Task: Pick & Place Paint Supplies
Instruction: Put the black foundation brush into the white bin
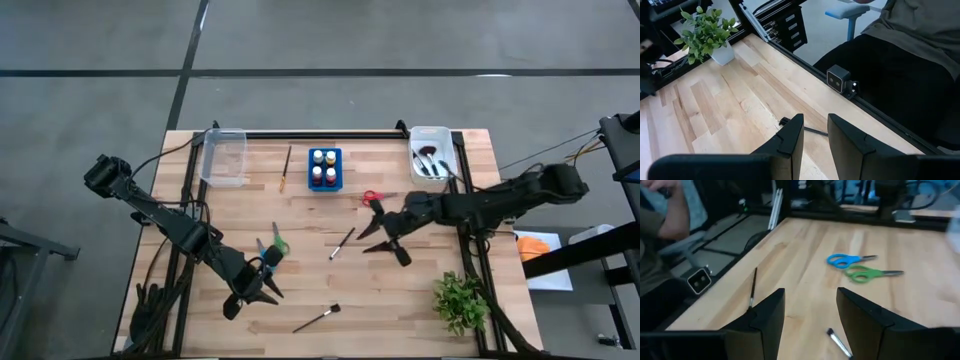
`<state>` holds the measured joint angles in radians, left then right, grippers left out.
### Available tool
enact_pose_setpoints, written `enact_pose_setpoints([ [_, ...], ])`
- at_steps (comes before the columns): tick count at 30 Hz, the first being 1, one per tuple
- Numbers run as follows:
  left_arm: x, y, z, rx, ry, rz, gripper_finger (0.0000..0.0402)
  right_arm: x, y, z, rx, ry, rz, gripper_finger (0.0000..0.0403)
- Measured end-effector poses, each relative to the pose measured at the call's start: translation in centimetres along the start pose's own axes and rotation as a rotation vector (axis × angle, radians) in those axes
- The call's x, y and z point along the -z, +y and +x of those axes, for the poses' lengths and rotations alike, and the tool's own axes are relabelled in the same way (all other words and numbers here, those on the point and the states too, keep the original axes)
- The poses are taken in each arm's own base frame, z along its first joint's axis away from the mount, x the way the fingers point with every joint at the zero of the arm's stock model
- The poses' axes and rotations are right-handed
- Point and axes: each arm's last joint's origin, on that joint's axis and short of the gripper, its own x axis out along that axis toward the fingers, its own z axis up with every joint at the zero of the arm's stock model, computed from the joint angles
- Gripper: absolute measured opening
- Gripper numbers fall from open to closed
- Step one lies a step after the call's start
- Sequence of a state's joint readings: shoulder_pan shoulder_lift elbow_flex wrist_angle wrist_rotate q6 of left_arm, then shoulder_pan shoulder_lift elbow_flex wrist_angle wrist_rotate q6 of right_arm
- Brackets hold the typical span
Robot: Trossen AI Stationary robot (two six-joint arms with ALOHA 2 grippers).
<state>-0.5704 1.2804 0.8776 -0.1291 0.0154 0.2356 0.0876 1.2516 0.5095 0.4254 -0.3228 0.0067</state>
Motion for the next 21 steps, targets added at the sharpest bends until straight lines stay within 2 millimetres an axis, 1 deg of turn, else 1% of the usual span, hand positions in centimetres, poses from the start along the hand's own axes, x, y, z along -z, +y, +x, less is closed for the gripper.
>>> enact_pose_setpoints([
  [6, 0.0, 0.0, 0.0, 0.0, 0.001, 0.0, 0.0095, -0.7, 0.0, 4.1, -0.046, 0.106, -0.031, 0.0178],
  [10, 0.0, 0.0, 0.0, 0.0, 0.001, 0.0, 0.0095, -1.0, -0.3, 6.4, -0.06, 0.191, -0.046, 0.0178],
  [15, 0.0, 0.0, 0.0, 0.0, 0.002, 0.0, 0.0095, -0.9, -1.0, 8.8, -0.062, 0.305, -0.017, 0.0178],
  [21, 0.0, 0.0, 0.0, 0.0, 0.002, 0.0, 0.0095, -1.0, -1.5, 11.0, -0.064, 0.421, 0.018, 0.0178],
])
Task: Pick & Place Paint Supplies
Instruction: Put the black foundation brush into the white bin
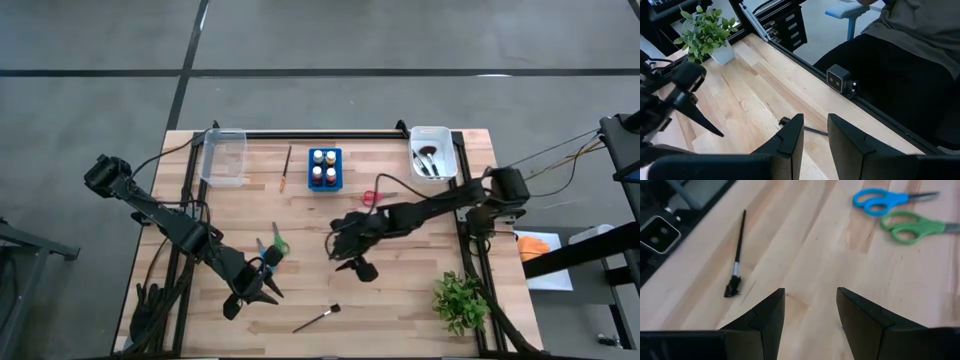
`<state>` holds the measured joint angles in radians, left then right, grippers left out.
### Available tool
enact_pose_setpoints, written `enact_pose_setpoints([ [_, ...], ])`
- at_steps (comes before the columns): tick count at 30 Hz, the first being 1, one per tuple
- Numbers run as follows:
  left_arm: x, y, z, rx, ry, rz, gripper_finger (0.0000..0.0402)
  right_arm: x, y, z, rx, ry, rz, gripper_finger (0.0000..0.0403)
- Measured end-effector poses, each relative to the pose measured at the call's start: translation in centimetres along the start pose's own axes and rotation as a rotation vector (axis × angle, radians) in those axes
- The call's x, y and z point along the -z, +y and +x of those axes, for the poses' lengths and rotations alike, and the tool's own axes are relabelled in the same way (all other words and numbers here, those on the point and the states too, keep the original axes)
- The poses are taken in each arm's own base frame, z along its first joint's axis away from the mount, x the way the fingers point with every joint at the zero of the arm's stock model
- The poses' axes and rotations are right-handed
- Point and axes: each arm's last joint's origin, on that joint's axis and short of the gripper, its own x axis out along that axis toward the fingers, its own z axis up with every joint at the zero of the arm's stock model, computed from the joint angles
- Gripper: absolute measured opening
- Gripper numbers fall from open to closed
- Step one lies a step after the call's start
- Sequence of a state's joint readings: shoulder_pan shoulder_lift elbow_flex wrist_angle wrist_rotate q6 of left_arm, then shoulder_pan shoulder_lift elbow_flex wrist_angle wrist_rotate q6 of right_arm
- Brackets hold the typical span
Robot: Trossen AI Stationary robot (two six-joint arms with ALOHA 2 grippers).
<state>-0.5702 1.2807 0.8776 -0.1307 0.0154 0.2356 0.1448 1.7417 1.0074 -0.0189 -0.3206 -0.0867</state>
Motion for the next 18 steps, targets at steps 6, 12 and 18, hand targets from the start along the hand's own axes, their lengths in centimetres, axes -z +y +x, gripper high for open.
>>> enact_pose_setpoints([
  [6, 0.0, 0.0, 0.0, 0.0, 0.0, 0.0, 0.0095, -0.8, -0.6, 1.4, 0.004, 0.061, 0.017, 0.0178],
  [12, 0.0, 0.0, 0.0, 0.0, 0.0, 0.0, 0.0095, -1.0, -1.2, 2.5, 0.09, 0.181, 0.047, 0.0178],
  [18, 0.0, 0.0, 0.0, 0.0, 0.0, 0.0, 0.0095, -0.9, -1.6, 3.5, 0.098, 0.256, 0.065, 0.0178],
])
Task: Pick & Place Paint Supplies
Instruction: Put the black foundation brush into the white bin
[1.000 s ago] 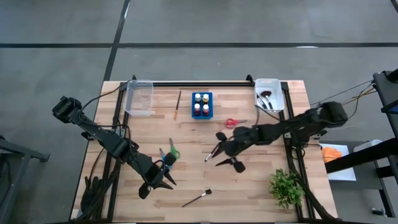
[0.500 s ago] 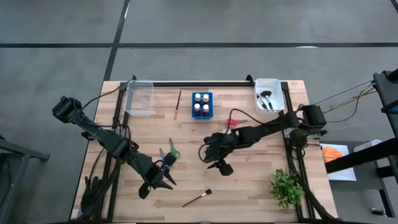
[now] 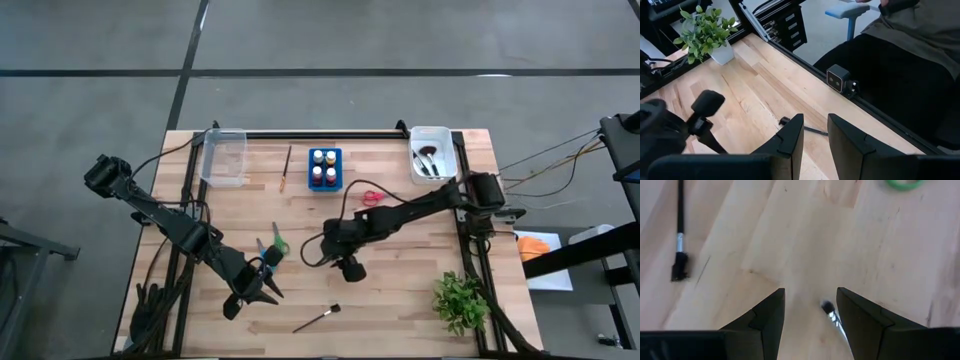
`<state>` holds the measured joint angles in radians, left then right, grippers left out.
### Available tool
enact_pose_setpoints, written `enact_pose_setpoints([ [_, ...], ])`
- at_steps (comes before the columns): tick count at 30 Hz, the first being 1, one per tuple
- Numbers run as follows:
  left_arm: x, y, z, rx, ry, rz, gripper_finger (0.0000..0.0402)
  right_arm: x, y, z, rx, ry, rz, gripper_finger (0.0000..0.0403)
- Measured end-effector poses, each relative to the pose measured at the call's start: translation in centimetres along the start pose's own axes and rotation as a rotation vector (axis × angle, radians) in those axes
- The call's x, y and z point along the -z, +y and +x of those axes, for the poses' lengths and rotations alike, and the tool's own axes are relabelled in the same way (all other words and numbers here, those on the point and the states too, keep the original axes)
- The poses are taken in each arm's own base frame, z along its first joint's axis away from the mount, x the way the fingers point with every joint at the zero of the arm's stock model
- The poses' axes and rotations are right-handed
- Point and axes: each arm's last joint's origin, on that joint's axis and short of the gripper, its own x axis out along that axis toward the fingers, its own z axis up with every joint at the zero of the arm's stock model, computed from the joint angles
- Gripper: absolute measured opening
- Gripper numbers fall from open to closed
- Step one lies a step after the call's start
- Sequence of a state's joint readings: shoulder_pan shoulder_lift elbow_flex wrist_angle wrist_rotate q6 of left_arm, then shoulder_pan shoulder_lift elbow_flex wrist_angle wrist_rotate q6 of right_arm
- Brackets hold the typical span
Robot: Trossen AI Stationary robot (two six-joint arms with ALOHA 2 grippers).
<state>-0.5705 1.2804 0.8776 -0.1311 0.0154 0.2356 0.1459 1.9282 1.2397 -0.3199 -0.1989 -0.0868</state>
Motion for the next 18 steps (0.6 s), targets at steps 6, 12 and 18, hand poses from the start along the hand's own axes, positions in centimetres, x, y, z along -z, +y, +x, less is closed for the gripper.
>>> enact_pose_setpoints([
  [6, 0.0, 0.0, 0.0, 0.0, 0.0, 0.0, 0.0095, 0.1, -0.4, 1.2, 0.036, 0.071, -0.014, 0.0178],
  [12, 0.0, 0.0, 0.0, 0.0, 0.001, 0.0, 0.0095, 0.0, -0.5, 1.9, 0.034, 0.103, -0.027, 0.0178],
  [18, 0.0, 0.0, 0.0, 0.0, 0.0, 0.0, 0.0095, 0.3, -0.5, 1.9, 0.034, 0.111, -0.016, 0.0178],
])
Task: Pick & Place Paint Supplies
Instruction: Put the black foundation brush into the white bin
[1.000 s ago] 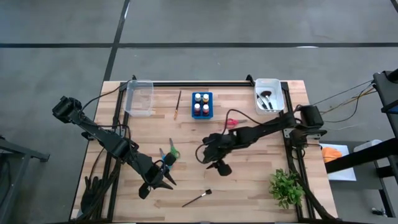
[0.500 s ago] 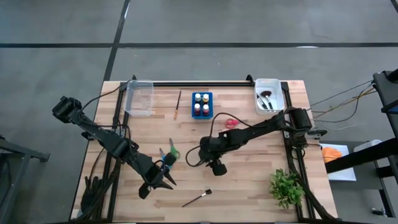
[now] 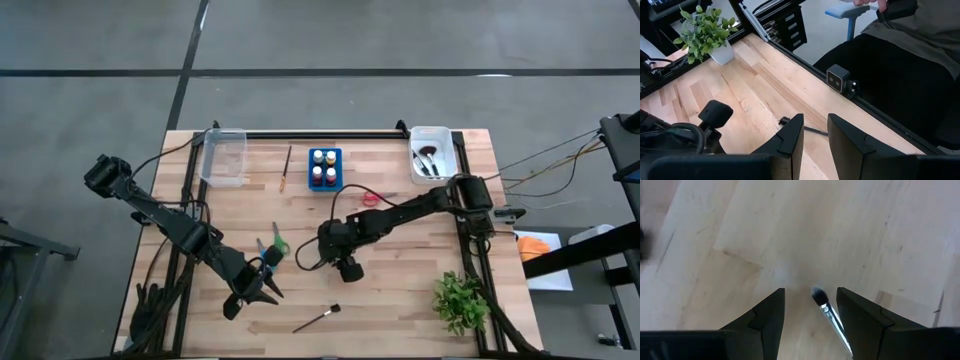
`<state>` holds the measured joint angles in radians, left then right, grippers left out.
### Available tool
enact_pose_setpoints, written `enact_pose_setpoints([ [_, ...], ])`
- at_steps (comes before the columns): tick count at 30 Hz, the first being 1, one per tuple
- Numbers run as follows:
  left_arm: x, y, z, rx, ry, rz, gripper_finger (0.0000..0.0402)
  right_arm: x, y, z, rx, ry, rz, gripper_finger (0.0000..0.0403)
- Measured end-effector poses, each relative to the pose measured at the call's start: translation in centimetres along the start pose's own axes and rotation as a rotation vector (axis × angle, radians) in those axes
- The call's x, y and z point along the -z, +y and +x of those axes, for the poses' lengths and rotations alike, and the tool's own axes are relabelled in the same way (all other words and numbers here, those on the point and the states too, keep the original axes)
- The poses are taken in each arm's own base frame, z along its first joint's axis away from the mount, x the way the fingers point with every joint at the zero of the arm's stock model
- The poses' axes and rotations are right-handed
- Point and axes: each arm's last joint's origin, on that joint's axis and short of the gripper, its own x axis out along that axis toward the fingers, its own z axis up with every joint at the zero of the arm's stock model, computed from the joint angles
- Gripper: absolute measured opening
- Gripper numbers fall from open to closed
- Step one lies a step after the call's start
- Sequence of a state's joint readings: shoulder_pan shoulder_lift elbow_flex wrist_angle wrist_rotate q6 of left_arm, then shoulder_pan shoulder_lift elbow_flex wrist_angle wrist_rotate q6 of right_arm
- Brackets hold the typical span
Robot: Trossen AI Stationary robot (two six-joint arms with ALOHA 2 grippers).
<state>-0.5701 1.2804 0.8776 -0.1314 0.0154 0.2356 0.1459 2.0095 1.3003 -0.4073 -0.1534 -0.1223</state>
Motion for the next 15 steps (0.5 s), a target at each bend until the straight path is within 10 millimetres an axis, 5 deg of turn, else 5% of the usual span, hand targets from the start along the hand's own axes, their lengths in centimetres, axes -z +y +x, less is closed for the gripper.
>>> enact_pose_setpoints([
  [15, 0.0, -0.01, 0.0, 0.001, 0.0, 0.0, 0.0095, -0.15, -0.03, 0.08, 0.002, -0.019, 0.007, 0.0178],
])
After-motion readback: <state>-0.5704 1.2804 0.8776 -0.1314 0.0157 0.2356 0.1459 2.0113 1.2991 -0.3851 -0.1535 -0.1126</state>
